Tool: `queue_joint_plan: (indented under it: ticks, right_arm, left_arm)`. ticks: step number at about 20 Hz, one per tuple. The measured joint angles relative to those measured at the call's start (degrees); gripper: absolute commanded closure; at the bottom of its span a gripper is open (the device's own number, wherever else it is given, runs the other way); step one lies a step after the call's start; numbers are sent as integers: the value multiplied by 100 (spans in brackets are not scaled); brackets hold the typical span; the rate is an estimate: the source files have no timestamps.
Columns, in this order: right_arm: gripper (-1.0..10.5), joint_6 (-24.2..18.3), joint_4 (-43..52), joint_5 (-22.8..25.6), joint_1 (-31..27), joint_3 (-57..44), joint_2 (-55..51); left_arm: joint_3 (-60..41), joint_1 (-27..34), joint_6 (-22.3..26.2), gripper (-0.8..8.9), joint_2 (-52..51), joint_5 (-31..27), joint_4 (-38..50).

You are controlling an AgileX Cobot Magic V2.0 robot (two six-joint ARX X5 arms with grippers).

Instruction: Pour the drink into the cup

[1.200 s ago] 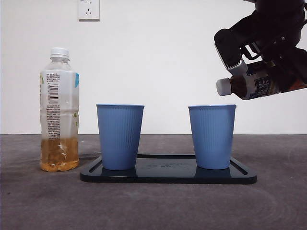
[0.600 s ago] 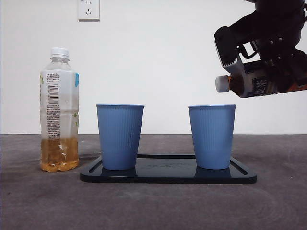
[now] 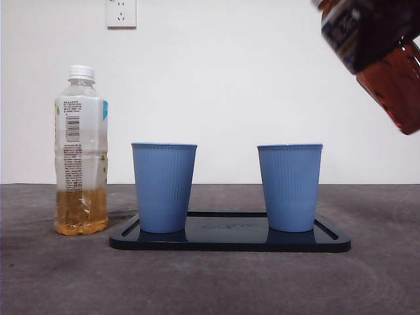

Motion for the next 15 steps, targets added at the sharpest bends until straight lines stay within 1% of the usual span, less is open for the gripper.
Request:
queue_joint_plan:
  ticks: [2,5,7,10,12,15]
  right_arm:
    - [823,402,393,-522,-216,-120,-98]
    - [823,918,1305,-981,-459,-761,-205]
    - [823,1196,1843,-1110,-546,-1259,-190]
    - [823,1591,2920,-1123,-627,-1996,-120]
    - [823,1786,3689,-1156,-675,-2426,-42]
    - [814,1939,4334,-1158,-686,-2715,293]
  left_arm:
    - [0,0,-2,313,0,-13,4]
    - [0,0,0,313,0,-76,9]
    - [0,0,0,313,0,-87,9]
    - [0,0,0,313,0,-90,11]
    - [0,0,0,313,0,-92,13]
    - [0,0,0,313,0,-92,13]
